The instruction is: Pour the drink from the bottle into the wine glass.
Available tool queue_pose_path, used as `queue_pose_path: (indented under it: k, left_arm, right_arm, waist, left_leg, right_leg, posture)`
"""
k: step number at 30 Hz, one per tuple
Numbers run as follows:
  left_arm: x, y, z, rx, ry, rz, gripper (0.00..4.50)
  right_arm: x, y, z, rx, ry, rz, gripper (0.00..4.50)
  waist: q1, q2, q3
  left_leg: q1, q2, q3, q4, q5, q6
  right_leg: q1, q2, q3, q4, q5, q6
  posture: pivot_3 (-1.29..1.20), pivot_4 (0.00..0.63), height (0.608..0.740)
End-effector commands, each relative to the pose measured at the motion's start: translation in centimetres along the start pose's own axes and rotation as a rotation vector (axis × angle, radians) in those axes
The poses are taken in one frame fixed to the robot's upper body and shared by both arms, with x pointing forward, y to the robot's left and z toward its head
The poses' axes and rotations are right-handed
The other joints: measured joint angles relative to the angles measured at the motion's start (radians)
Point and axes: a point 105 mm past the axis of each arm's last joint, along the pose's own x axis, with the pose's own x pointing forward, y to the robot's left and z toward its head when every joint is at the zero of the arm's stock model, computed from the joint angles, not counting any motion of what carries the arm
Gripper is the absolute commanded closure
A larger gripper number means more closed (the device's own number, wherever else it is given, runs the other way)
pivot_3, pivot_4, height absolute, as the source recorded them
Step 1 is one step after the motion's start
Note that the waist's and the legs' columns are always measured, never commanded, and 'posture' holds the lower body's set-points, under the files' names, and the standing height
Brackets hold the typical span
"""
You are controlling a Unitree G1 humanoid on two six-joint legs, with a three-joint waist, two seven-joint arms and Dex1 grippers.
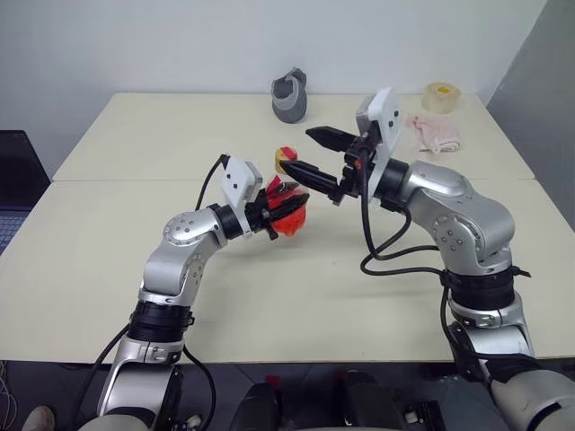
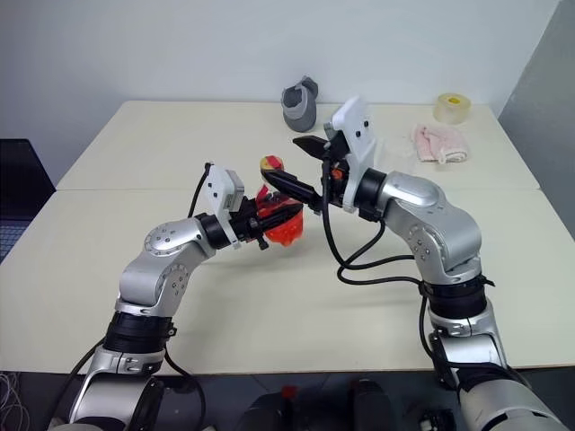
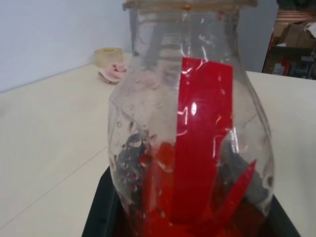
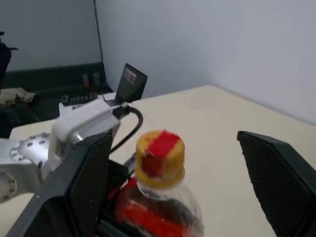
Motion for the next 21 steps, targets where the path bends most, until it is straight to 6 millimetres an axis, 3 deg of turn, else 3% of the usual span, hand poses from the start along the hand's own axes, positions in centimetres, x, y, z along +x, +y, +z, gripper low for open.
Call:
queue_pose_path:
  k: [1,11,21]
  left_arm:
    - [0.1,-0.3,1.9,0.053,-0.058,-0.021,3.08]
    - [0.3,-0.5,1.9,0.048,-0.062,-0.021,3.08]
    - [0.0,-0.6,1.8,0.047,-0.057,-0.024,3.08]
  right_arm:
    - [0.8,0.6,1.5,-0.035,-0.046,0.023,0.21]
    - [2.1,0.1,0.7,-0.067,-0.030,0.006,0.21]
    - [1.3,-1.1,0.8,-0.084,-0.023,-0.034,0.21]
  waist:
    - [0.000,0.000,0.000]
    - [-0.002,0.000,0.000]
    - [-0.002,0.000,0.000]
  left_leg:
    - [0.000,0.000,0.000,0.000,0.000,0.000]
    - [0.000,0.000,0.000,0.000,0.000,0.000]
    - [0.000,0.000,0.000,0.000,0.000,0.000]
  right_leg:
    - [0.000,0.000,0.000,0.000,0.000,0.000]
    - [0.000,0.000,0.000,0.000,0.000,0.000]
    - [0.000,0.000,0.000,0.000,0.000,0.000]
  posture:
    - [0.00,0.150,0.740]
    - [0.00,0.150,0.740]
    - [0.00,0.150,0.740]
